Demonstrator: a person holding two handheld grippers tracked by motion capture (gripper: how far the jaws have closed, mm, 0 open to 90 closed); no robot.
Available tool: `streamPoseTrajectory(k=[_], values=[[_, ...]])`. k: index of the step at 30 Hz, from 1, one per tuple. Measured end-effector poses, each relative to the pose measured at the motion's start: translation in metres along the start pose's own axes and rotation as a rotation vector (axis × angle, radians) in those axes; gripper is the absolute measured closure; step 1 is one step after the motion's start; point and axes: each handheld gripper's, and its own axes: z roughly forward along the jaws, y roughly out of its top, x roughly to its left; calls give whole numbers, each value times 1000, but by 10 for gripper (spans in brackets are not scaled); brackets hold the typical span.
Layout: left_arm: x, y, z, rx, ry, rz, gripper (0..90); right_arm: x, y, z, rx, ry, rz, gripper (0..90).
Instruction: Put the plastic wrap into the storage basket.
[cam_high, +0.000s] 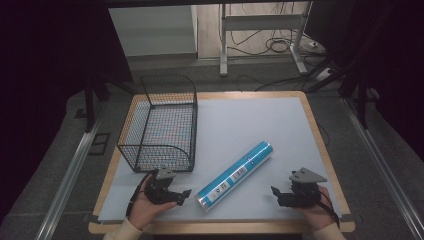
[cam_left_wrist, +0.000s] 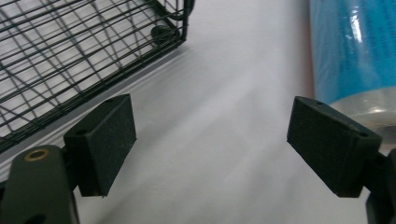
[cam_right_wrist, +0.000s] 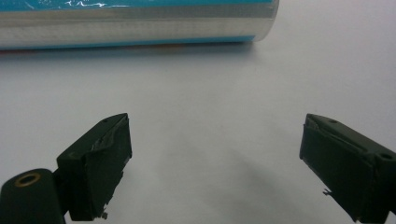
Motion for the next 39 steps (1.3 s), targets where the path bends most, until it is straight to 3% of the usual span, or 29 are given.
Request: streamPoseTrajectory(k=[4,10,22,30,39], values=[[-2,3,-3,10,20,13,162,0,0,0,1,1,-5,96],[-3,12,-13,-4,20,-13,175,-1,0,0,6,3,-4,96],[-14,32,-23,2,-14,26,167,-1,-2,2,13,-1,-1,98],[-25,46,-27,22,-17,64,169,1,-2,3,21,-3,-7,99],[-32,59,-26,40,-18,76,170,1,-2,2,20,-4,-11,100]])
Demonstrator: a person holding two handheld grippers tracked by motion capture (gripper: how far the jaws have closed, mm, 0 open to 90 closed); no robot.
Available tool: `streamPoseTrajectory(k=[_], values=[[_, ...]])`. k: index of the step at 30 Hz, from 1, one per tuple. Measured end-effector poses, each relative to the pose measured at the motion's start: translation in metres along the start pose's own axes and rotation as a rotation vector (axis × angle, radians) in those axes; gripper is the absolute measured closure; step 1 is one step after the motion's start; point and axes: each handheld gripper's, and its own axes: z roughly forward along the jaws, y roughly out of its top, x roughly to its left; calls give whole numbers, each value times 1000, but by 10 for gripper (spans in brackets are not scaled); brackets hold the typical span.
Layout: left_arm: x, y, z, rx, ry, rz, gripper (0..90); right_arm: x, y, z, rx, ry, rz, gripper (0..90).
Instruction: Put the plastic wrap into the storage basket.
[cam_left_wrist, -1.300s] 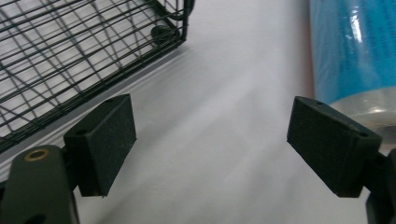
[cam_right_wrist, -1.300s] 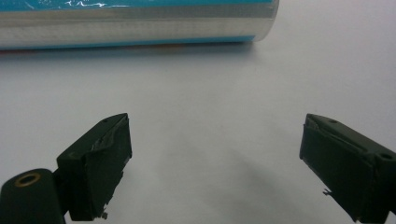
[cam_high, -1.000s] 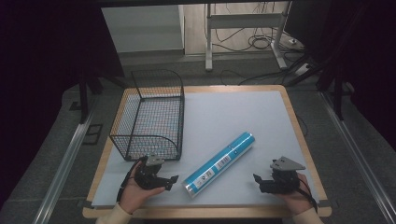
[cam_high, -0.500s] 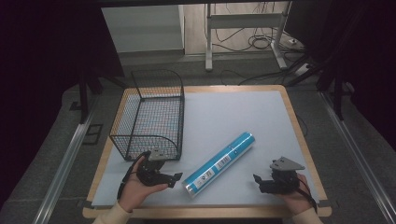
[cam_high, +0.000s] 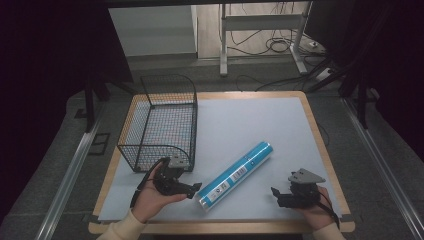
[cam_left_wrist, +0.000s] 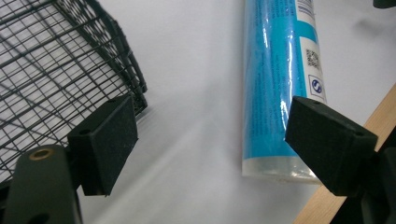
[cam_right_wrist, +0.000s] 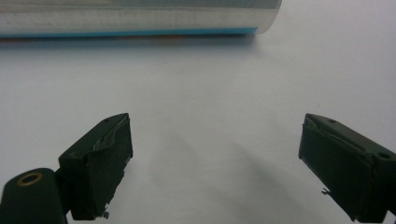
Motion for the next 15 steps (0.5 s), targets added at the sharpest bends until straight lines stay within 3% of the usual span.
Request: streamPoseTrajectory(k=[9,15], values=[[-3,6,5,8,-8,-1,169,-1,0,-1,-3,-3,-3,101],[-8,13,5,3,-11,22,168,-1,0,0,-1,-4,-3,101]])
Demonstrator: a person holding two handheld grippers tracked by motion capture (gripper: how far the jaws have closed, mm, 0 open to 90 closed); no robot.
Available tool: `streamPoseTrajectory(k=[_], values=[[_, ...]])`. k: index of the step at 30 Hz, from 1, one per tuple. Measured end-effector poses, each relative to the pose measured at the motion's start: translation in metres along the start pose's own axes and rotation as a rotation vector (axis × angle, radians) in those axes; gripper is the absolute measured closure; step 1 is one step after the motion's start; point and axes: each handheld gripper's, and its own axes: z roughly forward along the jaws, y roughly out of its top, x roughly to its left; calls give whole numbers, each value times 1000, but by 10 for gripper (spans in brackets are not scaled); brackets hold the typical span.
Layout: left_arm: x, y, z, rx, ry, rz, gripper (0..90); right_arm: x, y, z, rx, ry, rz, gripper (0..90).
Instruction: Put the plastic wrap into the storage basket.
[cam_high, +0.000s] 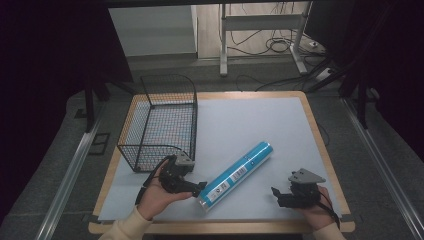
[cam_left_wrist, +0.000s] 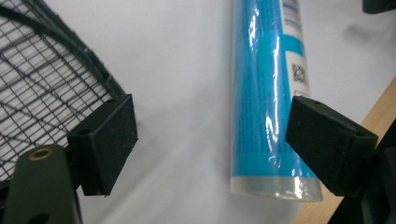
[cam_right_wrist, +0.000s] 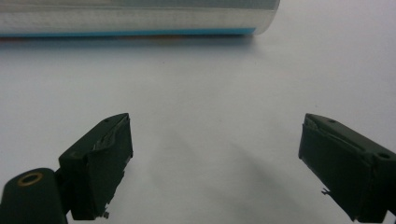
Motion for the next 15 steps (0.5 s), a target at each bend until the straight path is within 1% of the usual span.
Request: streamPoseTrajectory(k=[6,9,11,12,15], values=[[-4,5,3,3,-4,1,162,1,0,0,0,0,-2,101],[-5,9,6,9,-7,15,158,1,0,0,2,0,-4,101],[-6,10,6,9,-7,12,157,1,0,0,2,0,-3,101],[-7,13,7,12,-8,20,157,0,0,0,1,-1,-2,101],[-9,16,8,16,-7,28,155,0,0,0,-1,-2,0,101]])
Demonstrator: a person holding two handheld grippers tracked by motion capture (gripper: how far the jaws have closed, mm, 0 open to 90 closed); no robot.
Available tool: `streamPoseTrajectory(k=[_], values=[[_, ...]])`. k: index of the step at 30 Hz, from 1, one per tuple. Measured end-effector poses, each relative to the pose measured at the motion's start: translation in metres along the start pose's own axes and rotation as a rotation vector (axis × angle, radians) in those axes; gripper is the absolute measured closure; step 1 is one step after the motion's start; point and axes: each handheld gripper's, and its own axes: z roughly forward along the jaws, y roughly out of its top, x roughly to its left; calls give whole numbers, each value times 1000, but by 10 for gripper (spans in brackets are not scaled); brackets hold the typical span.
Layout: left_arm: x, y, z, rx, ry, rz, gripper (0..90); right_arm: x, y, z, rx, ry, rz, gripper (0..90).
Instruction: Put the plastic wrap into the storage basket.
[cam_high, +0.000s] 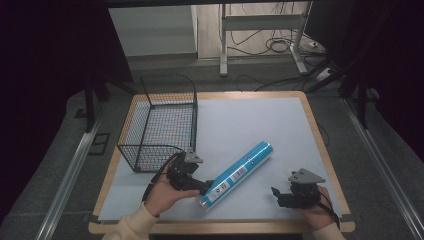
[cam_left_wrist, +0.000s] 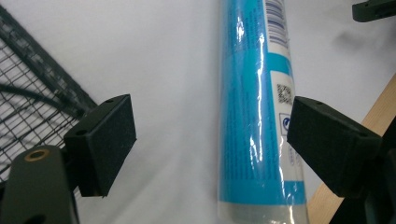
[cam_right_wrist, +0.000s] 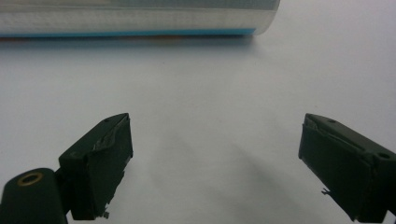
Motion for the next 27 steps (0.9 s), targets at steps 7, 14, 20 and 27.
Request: streamPoseTrajectory(k=[7,14,20,27], values=[[-10,10,6,8,-3,22,147,0,0,0,-7,2,1,101],[-14,18,13,28,-3,38,145,0,1,-1,-15,3,-2,101],[-18,25,17,37,-2,46,144,0,1,-2,-18,2,-5,101],[-26,34,27,62,-9,67,137,0,1,-2,-18,1,-6,101]])
